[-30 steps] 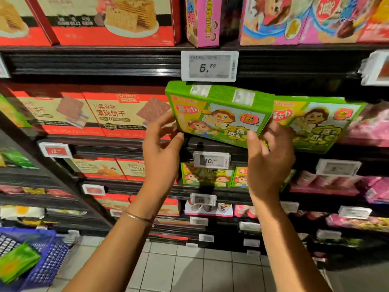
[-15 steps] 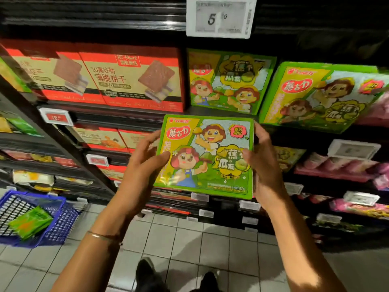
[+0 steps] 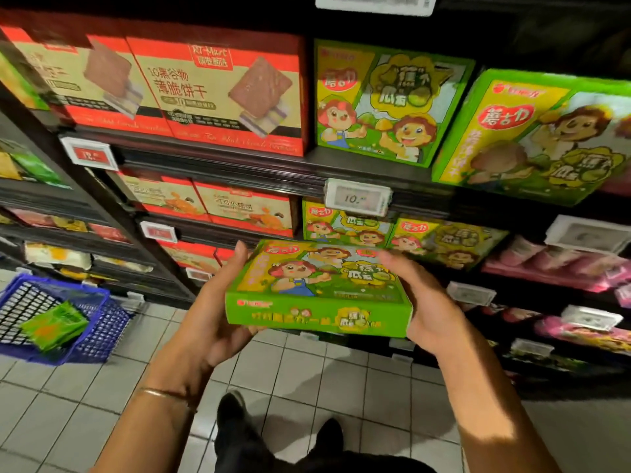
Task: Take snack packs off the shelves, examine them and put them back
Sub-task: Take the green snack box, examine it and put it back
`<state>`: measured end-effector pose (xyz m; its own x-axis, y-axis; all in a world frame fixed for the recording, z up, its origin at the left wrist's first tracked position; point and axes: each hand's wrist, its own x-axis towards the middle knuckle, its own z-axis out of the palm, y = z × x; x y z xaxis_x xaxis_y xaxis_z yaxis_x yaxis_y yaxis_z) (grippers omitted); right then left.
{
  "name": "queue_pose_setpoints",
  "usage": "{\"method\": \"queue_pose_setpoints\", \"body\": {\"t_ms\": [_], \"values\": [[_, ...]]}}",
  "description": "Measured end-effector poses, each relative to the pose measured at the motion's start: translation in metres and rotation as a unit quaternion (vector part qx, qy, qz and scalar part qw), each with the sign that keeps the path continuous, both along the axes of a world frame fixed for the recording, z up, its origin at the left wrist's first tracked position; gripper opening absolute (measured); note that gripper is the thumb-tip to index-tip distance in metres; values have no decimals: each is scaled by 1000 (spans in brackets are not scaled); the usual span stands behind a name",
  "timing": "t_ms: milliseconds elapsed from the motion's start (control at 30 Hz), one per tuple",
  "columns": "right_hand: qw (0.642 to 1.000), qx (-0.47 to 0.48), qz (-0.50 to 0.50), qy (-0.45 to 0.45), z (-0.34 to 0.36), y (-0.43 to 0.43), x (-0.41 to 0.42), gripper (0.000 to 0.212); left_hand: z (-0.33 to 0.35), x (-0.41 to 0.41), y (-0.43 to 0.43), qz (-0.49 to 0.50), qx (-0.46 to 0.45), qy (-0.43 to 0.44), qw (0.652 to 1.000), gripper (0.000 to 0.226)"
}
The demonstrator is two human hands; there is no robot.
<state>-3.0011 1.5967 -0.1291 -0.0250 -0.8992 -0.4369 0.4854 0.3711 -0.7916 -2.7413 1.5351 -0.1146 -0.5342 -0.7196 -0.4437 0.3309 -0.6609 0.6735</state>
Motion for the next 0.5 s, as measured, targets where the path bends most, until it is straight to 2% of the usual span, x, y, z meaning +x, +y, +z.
{"method": "queue_pose_setpoints", "body": {"t_ms": [67,100,233,300,400,500], "values": [[998,30,30,-42,4,-1,0,46,-2,-1,-4,-9,30,-16,999,62],[997,51,55,-29,6,-1,0,44,-4,-2,-6,-6,47,-23,999,63],[987,97,124,40,1,-1,0,72,-14,-5,-10,29,109,-41,993,62],[986,111,117,51,-4,0,1,75,-17,-4,-11,35,116,-45,992,63],[986,127,93,51,-11,2,3,69,-20,-2,-9,17,112,-43,993,63],[990,128,54,28,-16,3,5,49,-21,-1,-5,-23,76,-59,995,66]]}}
